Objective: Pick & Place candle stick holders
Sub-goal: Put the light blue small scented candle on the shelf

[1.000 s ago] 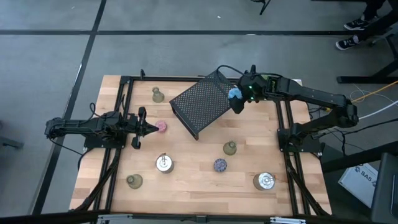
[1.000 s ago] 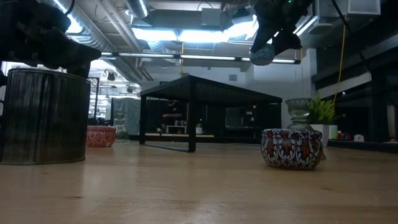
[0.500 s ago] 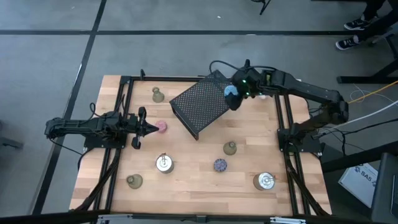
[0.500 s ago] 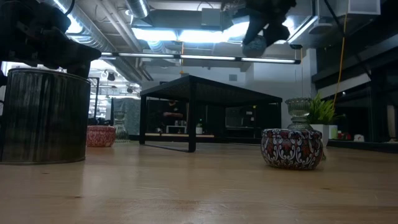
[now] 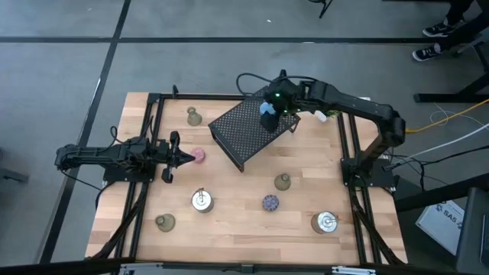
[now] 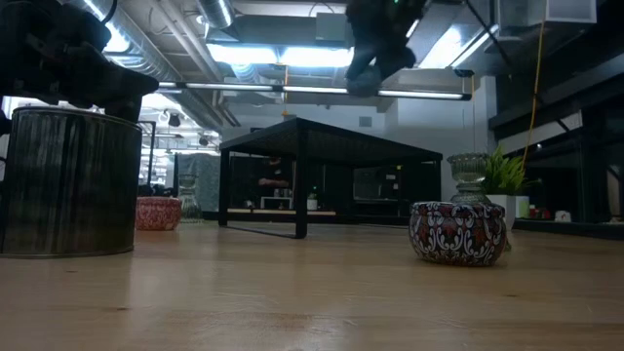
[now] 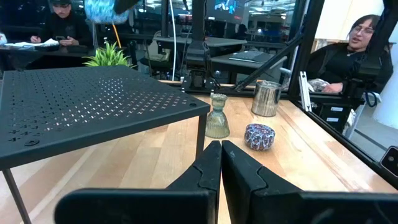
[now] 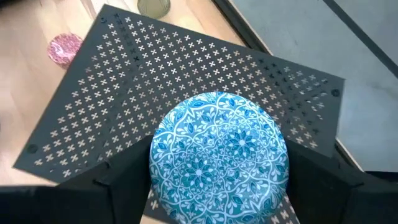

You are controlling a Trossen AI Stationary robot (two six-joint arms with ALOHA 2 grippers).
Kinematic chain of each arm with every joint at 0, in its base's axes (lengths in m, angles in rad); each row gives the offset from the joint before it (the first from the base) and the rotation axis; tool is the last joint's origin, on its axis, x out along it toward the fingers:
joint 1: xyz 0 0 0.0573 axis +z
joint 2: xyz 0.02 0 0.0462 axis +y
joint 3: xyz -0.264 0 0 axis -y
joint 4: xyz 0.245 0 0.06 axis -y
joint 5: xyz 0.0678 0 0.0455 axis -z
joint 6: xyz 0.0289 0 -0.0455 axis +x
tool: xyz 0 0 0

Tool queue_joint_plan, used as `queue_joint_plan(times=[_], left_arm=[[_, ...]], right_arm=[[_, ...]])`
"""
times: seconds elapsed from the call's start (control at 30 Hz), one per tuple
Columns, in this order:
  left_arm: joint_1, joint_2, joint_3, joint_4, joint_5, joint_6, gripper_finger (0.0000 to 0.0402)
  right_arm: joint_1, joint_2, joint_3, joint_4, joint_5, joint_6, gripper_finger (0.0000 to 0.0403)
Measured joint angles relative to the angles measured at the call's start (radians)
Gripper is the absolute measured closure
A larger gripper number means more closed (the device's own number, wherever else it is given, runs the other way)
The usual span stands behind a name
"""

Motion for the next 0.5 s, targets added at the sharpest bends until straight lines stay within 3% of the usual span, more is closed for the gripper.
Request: queue_joint_plan(times=[0.5], left_arm=[[0.000,0.000,0.000,0.000,0.000,0.000,0.0395]], right_arm=[[-0.008,0.151,0.000,0.099,0.000,0.000,0.0094]])
